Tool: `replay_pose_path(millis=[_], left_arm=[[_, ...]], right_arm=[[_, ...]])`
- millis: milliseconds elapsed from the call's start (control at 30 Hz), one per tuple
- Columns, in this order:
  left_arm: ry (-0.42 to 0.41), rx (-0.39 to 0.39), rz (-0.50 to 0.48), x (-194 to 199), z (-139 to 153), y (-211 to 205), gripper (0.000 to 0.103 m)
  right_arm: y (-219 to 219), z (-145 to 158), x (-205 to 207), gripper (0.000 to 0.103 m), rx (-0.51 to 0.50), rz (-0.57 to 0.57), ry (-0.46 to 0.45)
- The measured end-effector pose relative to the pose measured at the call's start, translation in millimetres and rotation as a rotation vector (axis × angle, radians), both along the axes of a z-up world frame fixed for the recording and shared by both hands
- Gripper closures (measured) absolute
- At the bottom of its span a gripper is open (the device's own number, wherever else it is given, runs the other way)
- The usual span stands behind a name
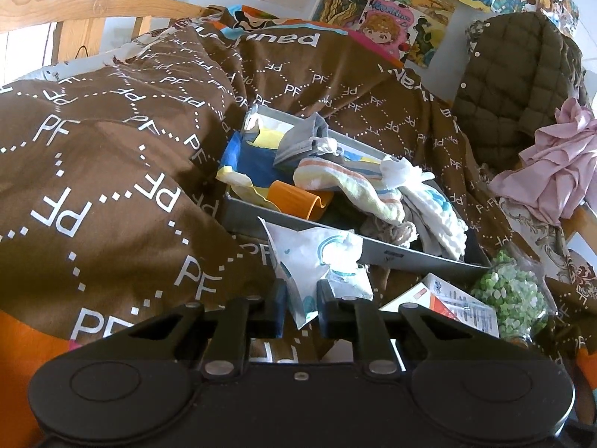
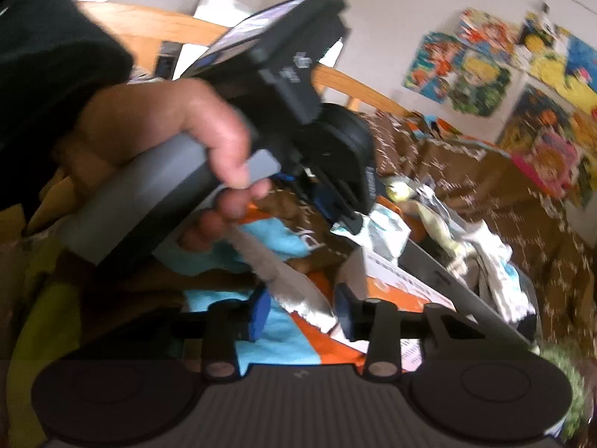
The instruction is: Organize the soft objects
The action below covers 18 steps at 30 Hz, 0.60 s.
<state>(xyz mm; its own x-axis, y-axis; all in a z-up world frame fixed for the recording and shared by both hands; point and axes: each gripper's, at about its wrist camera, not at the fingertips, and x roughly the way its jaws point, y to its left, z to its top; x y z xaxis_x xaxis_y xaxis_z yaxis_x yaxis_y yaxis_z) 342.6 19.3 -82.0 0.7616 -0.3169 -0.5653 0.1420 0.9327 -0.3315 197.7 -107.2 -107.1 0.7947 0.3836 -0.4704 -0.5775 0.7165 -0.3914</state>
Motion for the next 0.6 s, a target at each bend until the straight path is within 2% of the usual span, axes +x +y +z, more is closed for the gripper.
replay_pose_path(millis=[67, 267, 600], left_arm=[[0.001, 0.003, -0.003, -3, 2, 0, 0.087], [-0.001, 0.017, 0.023, -13, 6, 3, 0.088], [-0.066, 0.063, 0.083, -35, 26, 6, 0.089]], right_arm=[[3, -1, -2, 0.078, -0.021, 0.020, -0.009], [2, 2, 2, 0.088, -0.003, 0.020, -0.014], [-2, 7, -5, 0.088, -0.009, -0.003, -0.042]])
